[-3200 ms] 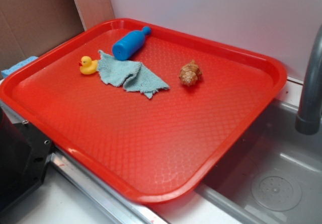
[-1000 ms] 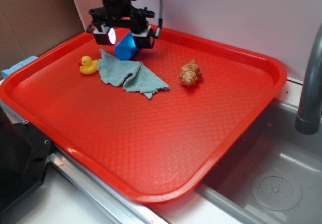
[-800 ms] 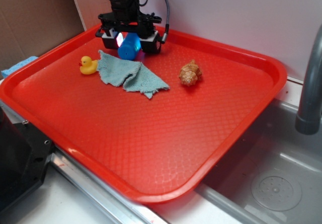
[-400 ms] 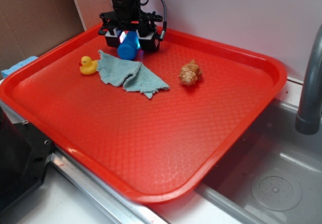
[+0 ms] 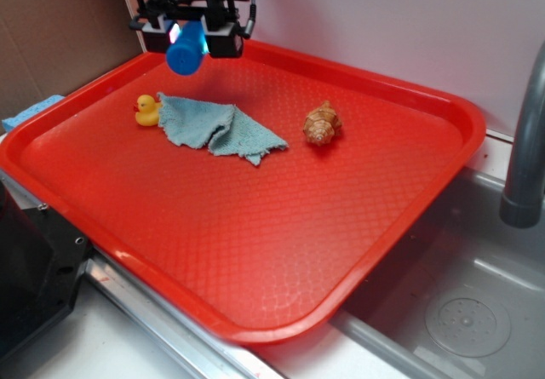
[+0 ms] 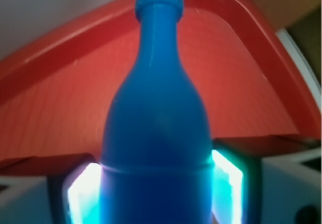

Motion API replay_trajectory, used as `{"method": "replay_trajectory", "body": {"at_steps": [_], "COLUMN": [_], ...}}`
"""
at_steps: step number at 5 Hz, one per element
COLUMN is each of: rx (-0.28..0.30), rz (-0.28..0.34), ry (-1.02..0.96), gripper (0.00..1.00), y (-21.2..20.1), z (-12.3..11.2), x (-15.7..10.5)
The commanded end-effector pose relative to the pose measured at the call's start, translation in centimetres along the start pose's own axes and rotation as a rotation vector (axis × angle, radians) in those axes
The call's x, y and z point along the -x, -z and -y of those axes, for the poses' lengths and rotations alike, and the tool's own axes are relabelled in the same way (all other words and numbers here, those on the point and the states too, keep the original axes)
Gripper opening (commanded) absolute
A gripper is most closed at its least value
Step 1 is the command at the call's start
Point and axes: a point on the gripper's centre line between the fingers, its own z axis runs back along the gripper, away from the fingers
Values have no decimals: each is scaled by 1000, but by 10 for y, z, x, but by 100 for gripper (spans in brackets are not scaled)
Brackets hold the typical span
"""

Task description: Grab the blue bottle.

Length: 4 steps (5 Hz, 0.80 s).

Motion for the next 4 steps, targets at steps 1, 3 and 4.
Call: {"method": "replay_trajectory", "body": {"at_steps": [1, 3, 4], "rx": [70, 128, 122], "rz": [-73, -48, -7], "ry": [134, 330, 383], "gripper": [0, 0, 0], "y": [-78, -126, -131], "z": [17, 20, 21], "x": [51, 104, 121]}}
